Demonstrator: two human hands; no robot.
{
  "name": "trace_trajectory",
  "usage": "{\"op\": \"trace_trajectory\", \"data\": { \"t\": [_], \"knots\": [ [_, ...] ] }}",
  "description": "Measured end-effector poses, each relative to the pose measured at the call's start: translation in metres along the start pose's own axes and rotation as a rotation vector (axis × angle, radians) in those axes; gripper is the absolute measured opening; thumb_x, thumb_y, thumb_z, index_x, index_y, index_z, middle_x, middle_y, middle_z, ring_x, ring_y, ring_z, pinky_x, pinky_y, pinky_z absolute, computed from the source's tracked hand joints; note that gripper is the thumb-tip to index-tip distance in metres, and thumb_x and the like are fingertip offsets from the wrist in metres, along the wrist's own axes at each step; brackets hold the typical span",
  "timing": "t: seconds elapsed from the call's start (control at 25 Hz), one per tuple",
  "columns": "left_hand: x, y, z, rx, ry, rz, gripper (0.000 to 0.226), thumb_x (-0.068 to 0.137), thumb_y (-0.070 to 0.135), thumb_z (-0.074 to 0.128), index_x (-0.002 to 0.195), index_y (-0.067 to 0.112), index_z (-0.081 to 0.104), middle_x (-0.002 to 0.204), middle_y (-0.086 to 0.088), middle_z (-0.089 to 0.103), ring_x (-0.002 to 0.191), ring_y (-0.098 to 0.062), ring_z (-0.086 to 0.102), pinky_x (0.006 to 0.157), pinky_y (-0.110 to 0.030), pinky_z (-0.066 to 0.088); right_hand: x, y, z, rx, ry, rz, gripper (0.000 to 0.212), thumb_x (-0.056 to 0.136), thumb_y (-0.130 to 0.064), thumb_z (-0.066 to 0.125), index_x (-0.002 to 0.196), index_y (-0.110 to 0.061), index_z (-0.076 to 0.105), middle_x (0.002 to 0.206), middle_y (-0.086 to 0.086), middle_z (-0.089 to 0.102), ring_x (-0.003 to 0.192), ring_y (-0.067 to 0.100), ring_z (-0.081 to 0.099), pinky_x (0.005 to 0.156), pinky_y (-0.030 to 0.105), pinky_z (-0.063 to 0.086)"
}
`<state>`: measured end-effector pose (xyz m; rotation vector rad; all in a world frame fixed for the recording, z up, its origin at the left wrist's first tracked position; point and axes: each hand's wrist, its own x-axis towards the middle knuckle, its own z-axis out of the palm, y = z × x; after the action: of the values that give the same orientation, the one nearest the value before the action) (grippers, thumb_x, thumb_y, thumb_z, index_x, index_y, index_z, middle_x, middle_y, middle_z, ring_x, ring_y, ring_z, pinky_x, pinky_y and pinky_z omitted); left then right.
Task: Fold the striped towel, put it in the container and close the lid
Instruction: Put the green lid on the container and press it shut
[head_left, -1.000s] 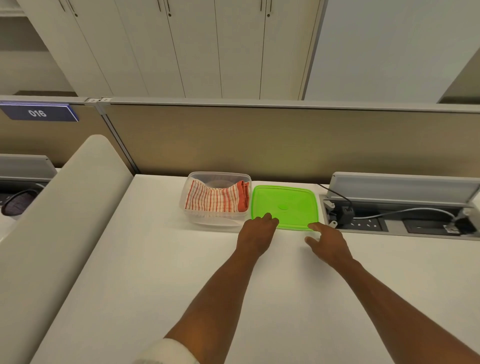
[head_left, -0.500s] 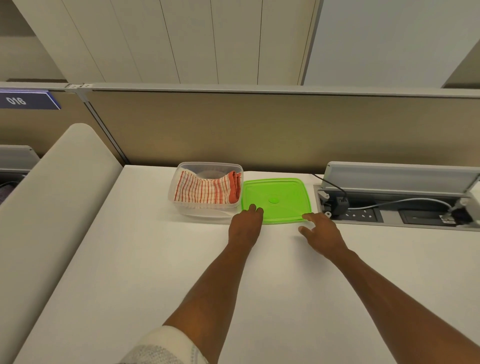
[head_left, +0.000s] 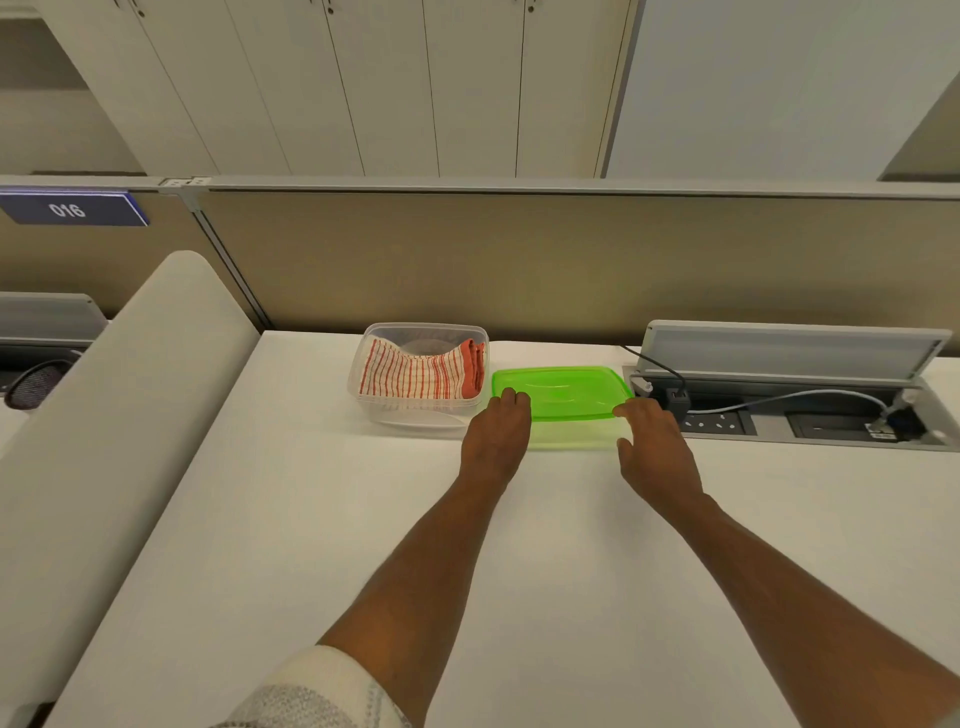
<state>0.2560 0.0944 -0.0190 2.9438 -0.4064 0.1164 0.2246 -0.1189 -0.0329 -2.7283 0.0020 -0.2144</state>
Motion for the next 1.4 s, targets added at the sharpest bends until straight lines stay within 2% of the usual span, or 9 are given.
{"op": "trace_trajectory", "data": {
  "t": [0.24,0.56,0.76,0.92,1.08,1.16,1.24,1.32,1.4],
  "knots": [
    [-0.017,0.000,-0.034,-0.058,0.090,0.023,0.025,0.093,-0.004,0.040,0.112,0.009,0.051,0.108,-0.007,0.055,0.095,-0.026,0.057,0.068,-0.038,0.047,-0.005,-0.014,-0.035,-0.114,0.187,-0.053,0.033,0.073,0.008,0.060,0.105,-0.003,0.058,0.101,0.016,0.059,0.083,0.038,0.051,0.066,0.043,0.045],
    [-0.046,-0.016,-0.069,-0.212,0.238,0.039,0.021,0.095,-0.001,0.040,0.103,0.013,0.053,0.102,-0.004,0.059,0.086,-0.024,0.057,0.067,-0.037,0.049,-0.022,-0.035,-0.063,-0.028,0.235,-0.092,0.024,0.079,0.002,0.065,0.099,-0.011,0.058,0.091,0.010,0.063,0.084,0.033,0.057,0.064,0.036,0.043],
    [-0.052,-0.021,-0.090,-0.302,0.390,0.024,0.021,0.091,-0.004,0.046,0.096,0.011,0.061,0.094,-0.009,0.062,0.086,-0.028,0.056,0.073,-0.043,0.047,-0.024,-0.045,-0.077,0.076,0.226,0.026,0.017,0.084,-0.006,0.061,0.088,-0.021,0.056,0.082,0.001,0.066,0.070,0.030,0.056,0.057,0.032,0.038],
    [-0.048,-0.023,-0.108,-0.502,0.532,-0.298,0.012,0.092,0.020,0.058,0.085,0.017,0.067,0.083,-0.004,0.068,0.089,-0.029,0.053,0.077,-0.041,0.042,-0.024,-0.058,-0.083,0.061,0.197,-0.070,0.024,0.084,-0.006,0.066,0.089,-0.023,0.050,0.076,0.000,0.066,0.071,0.035,0.062,0.055,0.033,0.042],
    [-0.049,-0.044,-0.117,-0.870,0.395,-0.577,0.023,0.095,0.038,0.056,0.093,0.018,0.067,0.095,-0.003,0.071,0.097,-0.027,0.063,0.093,-0.043,0.046,-0.019,-0.067,-0.083,0.123,0.109,-0.074,0.023,0.085,-0.015,0.069,0.100,-0.019,0.052,0.080,0.010,0.067,0.074,0.036,0.062,0.060,0.034,0.043],
    [-0.058,-0.057,-0.117,-0.960,0.338,-0.573,0.022,0.094,0.038,0.058,0.098,0.017,0.065,0.099,-0.001,0.070,0.097,-0.022,0.064,0.095,-0.042,0.048,-0.017,-0.075,-0.081,0.235,0.037,-0.020,0.019,0.087,-0.017,0.065,0.096,-0.024,0.050,0.080,0.007,0.065,0.076,0.033,0.061,0.065,0.037,0.048],
    [-0.069,-0.068,-0.114,-1.028,0.314,-0.527,0.024,0.090,0.029,0.066,0.108,0.015,0.064,0.106,-0.003,0.071,0.093,-0.016,0.063,0.085,-0.034,0.051,-0.014,-0.085,-0.077,0.323,0.025,0.019,0.018,0.087,-0.018,0.063,0.093,-0.026,0.049,0.081,0.006,0.063,0.077,0.030,0.060,0.068,0.040,0.050],
    [-0.081,-0.078,-0.110,-1.029,0.279,-0.497,0.039,0.085,0.022,0.073,0.120,0.014,0.059,0.113,-0.006,0.069,0.092,-0.015,0.062,0.077,-0.025,0.049,-0.010,-0.094,-0.073,0.387,0.031,0.039,0.015,0.088,-0.017,0.063,0.098,-0.021,0.052,0.085,0.005,0.065,0.077,0.028,0.062,0.069,0.045,0.054],
    [-0.087,-0.090,-0.106,-0.995,0.235,-0.496,0.055,0.081,0.017,0.077,0.130,0.016,0.053,0.119,-0.008,0.066,0.098,-0.021,0.062,0.085,-0.031,0.052,-0.006,-0.103,-0.068,0.501,0.029,0.072,0.021,0.088,-0.015,0.065,0.105,-0.019,0.054,0.090,0.005,0.069,0.072,0.025,0.067,0.068,0.046,0.057]
  ]
}}
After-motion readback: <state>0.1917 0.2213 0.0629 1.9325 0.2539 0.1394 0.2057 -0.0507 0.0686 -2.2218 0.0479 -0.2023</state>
